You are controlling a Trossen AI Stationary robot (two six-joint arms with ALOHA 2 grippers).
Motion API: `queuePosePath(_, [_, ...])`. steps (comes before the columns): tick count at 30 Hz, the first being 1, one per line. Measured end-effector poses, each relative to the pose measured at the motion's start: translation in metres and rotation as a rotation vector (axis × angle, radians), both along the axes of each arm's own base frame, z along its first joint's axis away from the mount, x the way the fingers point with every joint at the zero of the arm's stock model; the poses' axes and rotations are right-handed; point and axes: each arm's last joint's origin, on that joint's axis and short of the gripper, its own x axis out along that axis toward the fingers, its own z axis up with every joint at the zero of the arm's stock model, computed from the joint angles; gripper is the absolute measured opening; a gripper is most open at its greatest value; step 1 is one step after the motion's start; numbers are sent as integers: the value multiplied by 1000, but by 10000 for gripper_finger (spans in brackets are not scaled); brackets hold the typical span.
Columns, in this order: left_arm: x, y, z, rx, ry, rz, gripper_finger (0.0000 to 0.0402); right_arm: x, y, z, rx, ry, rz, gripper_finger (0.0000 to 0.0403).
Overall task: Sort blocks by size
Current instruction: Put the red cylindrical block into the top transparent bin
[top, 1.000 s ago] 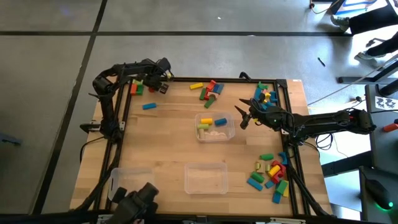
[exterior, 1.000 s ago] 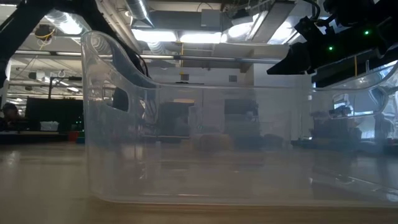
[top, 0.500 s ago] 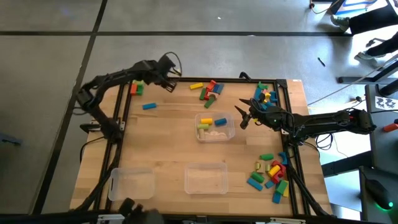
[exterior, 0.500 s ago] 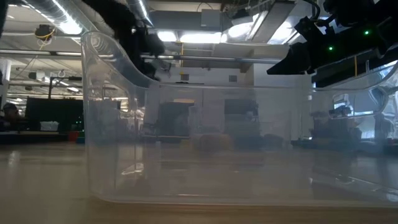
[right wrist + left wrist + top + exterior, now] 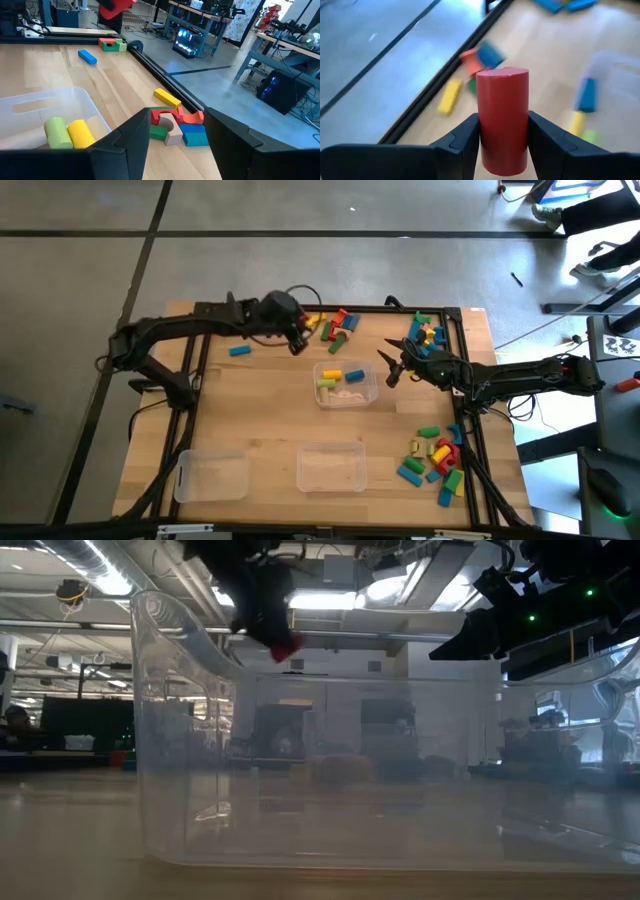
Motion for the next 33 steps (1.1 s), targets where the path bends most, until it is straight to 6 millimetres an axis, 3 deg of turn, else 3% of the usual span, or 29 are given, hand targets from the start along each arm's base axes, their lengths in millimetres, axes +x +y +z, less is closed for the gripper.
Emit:
queuePosePath(10, [27,-46,-15,71,-180,-258,138,0,0,0,0,0,0,186])
queuePosePath(19, [39,-71,-57,112,-344,-372,138,0,0,0,0,0,0,186])
queuePosePath(33, [62,-86,-121,70,-185,-466,138,0,0,0,0,-1,1,186])
